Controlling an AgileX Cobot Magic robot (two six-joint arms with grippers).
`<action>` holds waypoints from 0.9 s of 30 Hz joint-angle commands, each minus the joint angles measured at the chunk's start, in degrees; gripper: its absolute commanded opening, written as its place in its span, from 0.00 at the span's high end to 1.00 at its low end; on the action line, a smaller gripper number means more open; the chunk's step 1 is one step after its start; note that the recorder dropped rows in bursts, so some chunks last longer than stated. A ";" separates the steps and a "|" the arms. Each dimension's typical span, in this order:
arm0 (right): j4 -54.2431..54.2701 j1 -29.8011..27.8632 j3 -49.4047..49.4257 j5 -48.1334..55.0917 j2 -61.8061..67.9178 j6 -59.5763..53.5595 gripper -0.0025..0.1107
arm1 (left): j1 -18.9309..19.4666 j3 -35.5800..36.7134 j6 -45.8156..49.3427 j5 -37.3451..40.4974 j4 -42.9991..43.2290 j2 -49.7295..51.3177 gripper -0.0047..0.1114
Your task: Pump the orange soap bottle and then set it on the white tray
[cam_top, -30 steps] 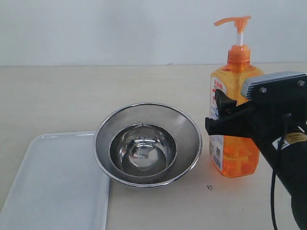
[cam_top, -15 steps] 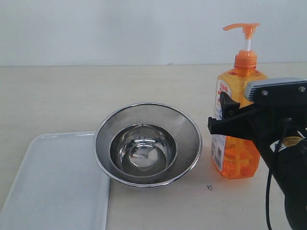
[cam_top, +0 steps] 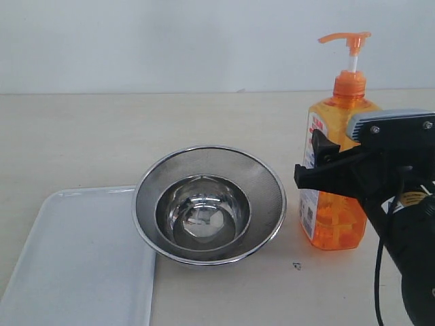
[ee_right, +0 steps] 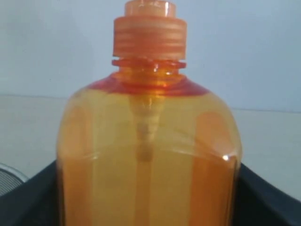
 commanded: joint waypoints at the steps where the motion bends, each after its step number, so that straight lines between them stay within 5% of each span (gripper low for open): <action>1: -0.43 -0.19 0.05 3.89 -0.14 0.01 0.43 | -0.26 0.21 -0.19 0.05 0.24 -0.14 0.92; 3: 0.00 -0.19 0.05 4.69 -0.14 0.01 0.27 | -0.26 0.21 -0.19 0.05 0.24 -0.14 0.92; 6: 0.79 -0.19 0.05 6.49 -0.14 1.00 0.19 | -0.26 0.21 -0.19 0.05 0.24 -0.14 0.92; 27: 4.06 -0.19 0.05 17.07 -0.14 0.50 0.19 | -0.26 0.21 -0.19 0.05 0.24 -0.14 0.92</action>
